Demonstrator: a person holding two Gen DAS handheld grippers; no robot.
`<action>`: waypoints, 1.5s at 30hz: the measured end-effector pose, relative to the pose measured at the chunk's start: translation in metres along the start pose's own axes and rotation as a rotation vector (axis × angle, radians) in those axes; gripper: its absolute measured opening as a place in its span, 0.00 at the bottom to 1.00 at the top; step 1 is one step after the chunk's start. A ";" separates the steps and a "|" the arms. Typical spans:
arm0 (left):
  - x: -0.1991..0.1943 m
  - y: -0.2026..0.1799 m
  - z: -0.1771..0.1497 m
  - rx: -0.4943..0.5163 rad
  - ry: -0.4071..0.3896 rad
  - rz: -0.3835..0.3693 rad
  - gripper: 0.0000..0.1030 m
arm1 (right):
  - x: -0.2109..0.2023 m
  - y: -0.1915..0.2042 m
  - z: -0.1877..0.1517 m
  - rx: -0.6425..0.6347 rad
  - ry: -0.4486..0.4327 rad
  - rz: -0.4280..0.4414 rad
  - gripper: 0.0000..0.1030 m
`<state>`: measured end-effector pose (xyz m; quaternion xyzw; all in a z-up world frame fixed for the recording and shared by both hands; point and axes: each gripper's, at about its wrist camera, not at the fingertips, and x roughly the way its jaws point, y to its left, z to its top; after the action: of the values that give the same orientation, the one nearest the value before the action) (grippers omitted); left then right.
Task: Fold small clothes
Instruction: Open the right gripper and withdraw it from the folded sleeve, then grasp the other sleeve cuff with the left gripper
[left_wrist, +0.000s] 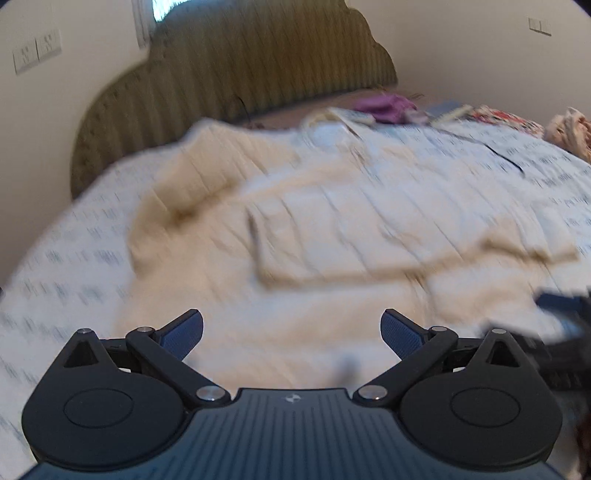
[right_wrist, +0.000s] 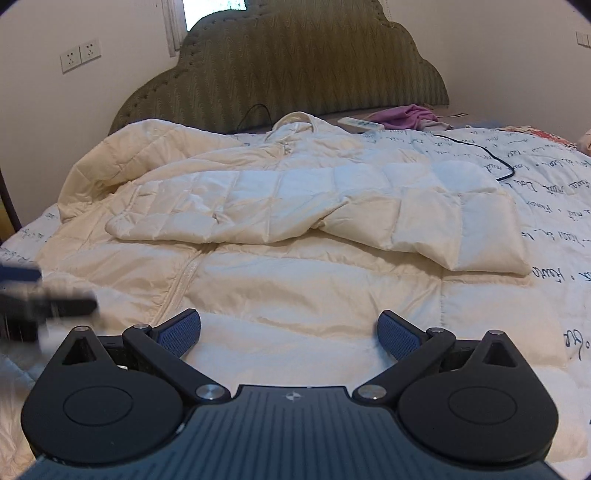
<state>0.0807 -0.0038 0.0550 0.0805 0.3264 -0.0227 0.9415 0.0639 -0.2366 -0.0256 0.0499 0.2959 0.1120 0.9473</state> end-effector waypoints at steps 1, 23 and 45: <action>0.004 0.010 0.017 0.005 -0.014 0.020 1.00 | 0.001 -0.003 0.000 0.019 0.000 0.011 1.00; 0.212 0.102 0.183 -0.382 0.276 -0.054 0.10 | 0.006 -0.015 -0.005 0.077 0.004 0.059 1.00; 0.023 -0.073 0.028 0.297 -0.146 -0.235 0.79 | -0.002 -0.033 -0.007 0.188 -0.036 0.134 0.99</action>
<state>0.1089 -0.0798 0.0523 0.1781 0.2575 -0.1861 0.9313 0.0645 -0.2692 -0.0359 0.1601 0.2840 0.1461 0.9340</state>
